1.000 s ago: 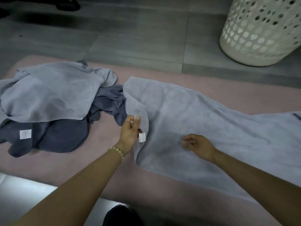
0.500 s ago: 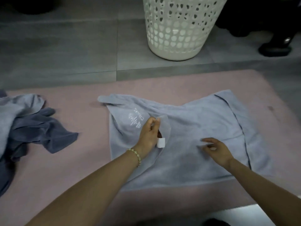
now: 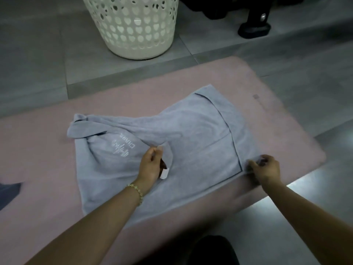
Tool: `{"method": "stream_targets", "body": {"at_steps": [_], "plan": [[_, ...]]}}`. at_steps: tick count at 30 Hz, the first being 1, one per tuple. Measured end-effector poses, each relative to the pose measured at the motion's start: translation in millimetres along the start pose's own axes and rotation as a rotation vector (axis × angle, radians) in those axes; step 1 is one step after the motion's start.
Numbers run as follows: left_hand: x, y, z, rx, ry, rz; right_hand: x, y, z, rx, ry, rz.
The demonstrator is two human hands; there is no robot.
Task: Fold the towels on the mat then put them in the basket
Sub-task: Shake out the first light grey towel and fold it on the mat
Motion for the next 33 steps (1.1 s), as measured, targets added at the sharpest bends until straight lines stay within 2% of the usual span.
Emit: {"method": "stream_targets", "body": {"at_steps": [6, 10, 12, 14, 16, 21, 25, 33], "plan": [[-2, 3, 5, -0.043, -0.011, 0.033, -12, -17, 1, -0.149, 0.186, -0.092], [-7, 0, 7, -0.062, 0.009, 0.056, -13, -12, -4, -0.089, 0.235, -0.313], [-11, -5, 8, -0.083, 0.030, 0.077, -2, -6, 1, -0.101, 0.163, -0.417], [-16, -13, 8, -0.094, 0.059, 0.073, 20, 5, 10, -0.044, 0.016, -0.464], [-21, -23, 6, -0.099, 0.082, 0.064, 55, 23, 27, 0.106, -0.142, -0.444], [-33, -63, 1, -0.156, 0.107, 0.103, 154, 74, 105, 0.605, -0.469, -0.329], [-44, -104, 6, -0.199, 0.157, 0.104, 204, 105, 176, 0.934, -0.516, -0.309], [-30, -175, 30, -0.206, 0.160, 0.155, 240, 164, 260, 1.377, -0.507, -0.119]]}}
Point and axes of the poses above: each hand's wrist, its own z-axis away from the middle knuckle, its own y-axis out of the palm, x = y × z, the point moved 5 cm from there along -z, towards the middle knuckle, and after that the axes turned 9 degrees about -z, right-handed, at the moved point
